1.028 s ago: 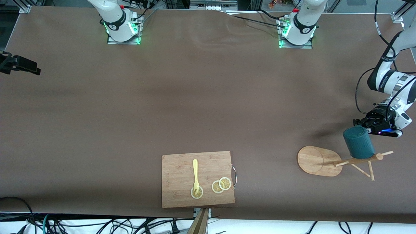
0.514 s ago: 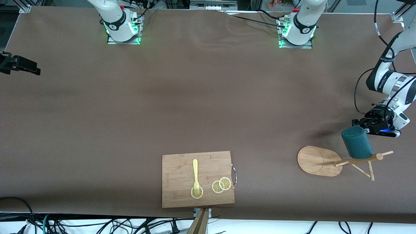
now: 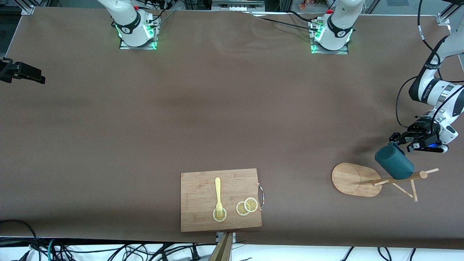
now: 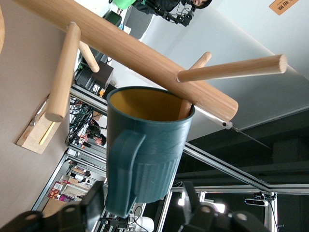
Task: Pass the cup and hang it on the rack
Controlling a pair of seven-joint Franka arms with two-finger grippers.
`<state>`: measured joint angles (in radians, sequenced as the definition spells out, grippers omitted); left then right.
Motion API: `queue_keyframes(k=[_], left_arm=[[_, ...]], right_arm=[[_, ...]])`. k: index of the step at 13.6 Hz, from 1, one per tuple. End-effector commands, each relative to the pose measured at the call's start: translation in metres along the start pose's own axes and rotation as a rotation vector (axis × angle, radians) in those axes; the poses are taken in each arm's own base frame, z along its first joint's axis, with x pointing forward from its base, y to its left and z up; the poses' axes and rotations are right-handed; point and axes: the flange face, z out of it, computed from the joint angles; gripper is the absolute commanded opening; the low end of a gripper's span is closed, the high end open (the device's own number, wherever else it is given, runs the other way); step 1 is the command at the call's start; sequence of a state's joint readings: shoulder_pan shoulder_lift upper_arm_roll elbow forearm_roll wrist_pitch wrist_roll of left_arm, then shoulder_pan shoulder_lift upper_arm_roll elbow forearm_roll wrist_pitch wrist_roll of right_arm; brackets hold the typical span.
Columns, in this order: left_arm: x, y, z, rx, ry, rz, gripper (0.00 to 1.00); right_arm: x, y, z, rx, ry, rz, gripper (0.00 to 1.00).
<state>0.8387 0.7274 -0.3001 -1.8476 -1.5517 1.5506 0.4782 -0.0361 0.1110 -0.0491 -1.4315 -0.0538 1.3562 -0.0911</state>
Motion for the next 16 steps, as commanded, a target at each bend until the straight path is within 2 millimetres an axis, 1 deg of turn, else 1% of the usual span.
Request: queue_keyframes(k=[1, 2, 3, 4, 6, 7, 9, 11, 12, 13, 15, 16], left_arm=[[0.0, 0.007, -0.014, 0.044, -0.012, 0.041, 1.0], [-0.005, 0.016, -0.022, 0.087, -0.024, 0.07, 1.0], [-0.014, 0.029, -0.028, 0.151, -0.042, 0.128, 1.0], [-0.024, 0.038, -0.031, 0.224, -0.067, 0.186, 1.0], [-0.05, 0.064, -0.047, 0.37, -0.096, 0.285, 1.0], [-0.065, 0.08, -0.051, 0.45, -0.117, 0.334, 1.0], [-0.102, 0.126, -0.045, 0.598, -0.129, 0.417, 1.0], [-0.143, 0.169, -0.024, 0.762, -0.144, 0.506, 1.0], [-0.16, 0.187, -0.011, 0.858, -0.138, 0.526, 1.0], [-0.177, 0.199, 0.005, 0.93, -0.135, 0.517, 1.0], [-0.206, 0.217, 0.041, 1.056, -0.138, 0.513, 1.0], [-0.221, 0.222, 0.062, 1.128, -0.15, 0.523, 1.0]], right_arm=[[0.0, -0.002, -0.003, -0.004, 0.007, 0.001, 1.0], [0.0, -0.001, -0.003, -0.003, 0.007, 0.002, 1.0], [0.0, -0.001, -0.003, -0.003, 0.007, 0.002, 1.0], [0.0, -0.001, -0.003, -0.003, 0.007, 0.002, 1.0], [-0.001, 0.0, -0.003, -0.003, 0.007, 0.002, 1.0], [-0.001, 0.0, -0.003, -0.003, 0.007, 0.002, 1.0], [-0.001, 0.0, -0.003, -0.004, 0.007, 0.004, 1.0], [-0.001, 0.001, -0.003, -0.003, 0.007, 0.007, 1.0], [-0.001, 0.001, -0.003, -0.003, 0.007, 0.007, 1.0], [-0.001, 0.0, -0.003, -0.003, 0.007, 0.005, 1.0], [-0.001, 0.002, -0.003, -0.002, 0.007, 0.011, 1.0], [-0.001, 0.001, -0.003, -0.003, 0.007, 0.011, 1.0]])
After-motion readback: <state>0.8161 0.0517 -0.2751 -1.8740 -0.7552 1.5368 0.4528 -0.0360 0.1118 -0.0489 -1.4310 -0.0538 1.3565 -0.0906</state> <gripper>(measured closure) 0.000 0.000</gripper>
